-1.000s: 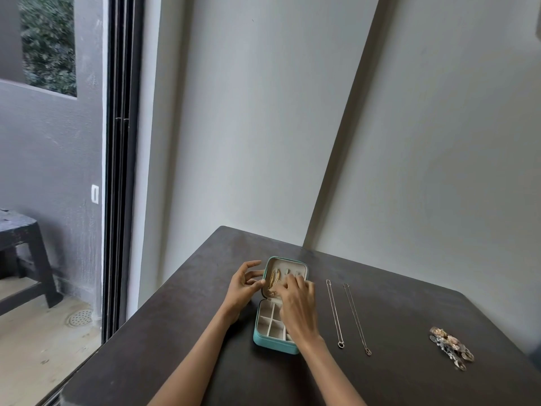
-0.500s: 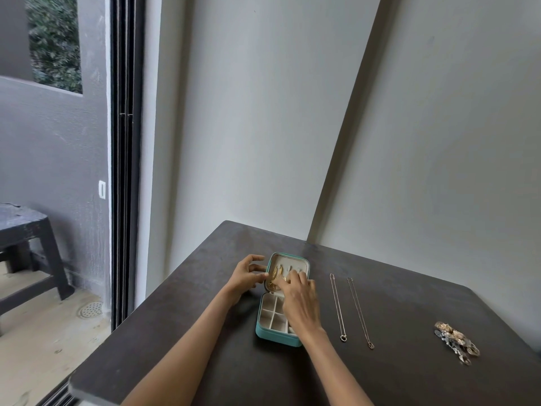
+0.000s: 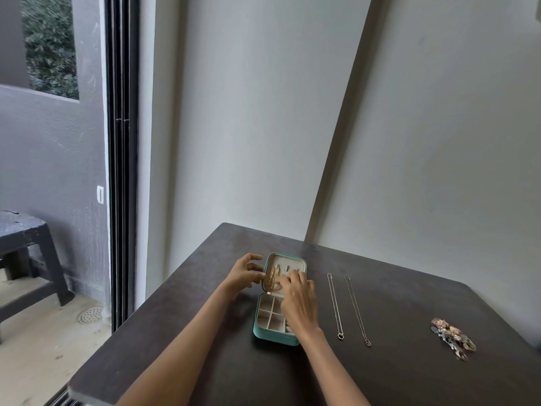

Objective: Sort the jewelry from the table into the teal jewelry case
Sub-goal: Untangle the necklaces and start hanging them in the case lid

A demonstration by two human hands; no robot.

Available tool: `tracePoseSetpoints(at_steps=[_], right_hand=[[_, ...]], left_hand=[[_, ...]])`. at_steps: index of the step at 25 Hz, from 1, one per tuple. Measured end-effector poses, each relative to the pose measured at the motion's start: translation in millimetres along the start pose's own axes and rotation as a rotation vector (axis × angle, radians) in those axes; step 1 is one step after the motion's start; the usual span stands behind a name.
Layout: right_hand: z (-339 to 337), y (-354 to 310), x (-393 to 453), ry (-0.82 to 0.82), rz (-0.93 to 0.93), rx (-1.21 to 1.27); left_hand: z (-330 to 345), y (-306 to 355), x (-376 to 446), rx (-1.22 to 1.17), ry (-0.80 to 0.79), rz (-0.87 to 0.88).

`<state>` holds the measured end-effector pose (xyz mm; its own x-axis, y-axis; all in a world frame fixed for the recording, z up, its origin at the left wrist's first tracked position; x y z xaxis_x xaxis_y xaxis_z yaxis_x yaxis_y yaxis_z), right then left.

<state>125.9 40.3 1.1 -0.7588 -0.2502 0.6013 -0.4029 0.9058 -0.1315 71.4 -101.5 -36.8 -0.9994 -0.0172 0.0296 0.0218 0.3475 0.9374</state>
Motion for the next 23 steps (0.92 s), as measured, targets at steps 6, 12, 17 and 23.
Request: tracePoseSetpoints(at_steps=[6, 12, 17, 23], right_hand=[[0, 9, -2, -0.007, 0.092, -0.002], [-1, 9, -1, 0.018, 0.076, 0.039], [3, 5, -1, -0.002, 0.017, 0.024], [5, 17, -1, -0.011, 0.138, 0.102]], left_hand=[[2, -2, -1, 0.006, 0.024, -0.039], [1, 0, -2, 0.013, 0.027, -0.019], [1, -1, -1, 0.006, 0.039, -0.024], [6, -7, -2, -0.036, 0.053, -0.086]])
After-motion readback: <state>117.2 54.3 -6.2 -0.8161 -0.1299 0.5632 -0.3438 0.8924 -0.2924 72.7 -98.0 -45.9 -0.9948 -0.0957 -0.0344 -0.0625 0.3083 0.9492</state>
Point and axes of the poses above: each hand's wrist, its own x-axis towards the middle knuckle, its own z-axis out of the palm, y = z × x, the point moved 8 cm from there along x, towards the middle knuckle, and after that the axes turned 9 degrees about x, right-handed, at the moved point
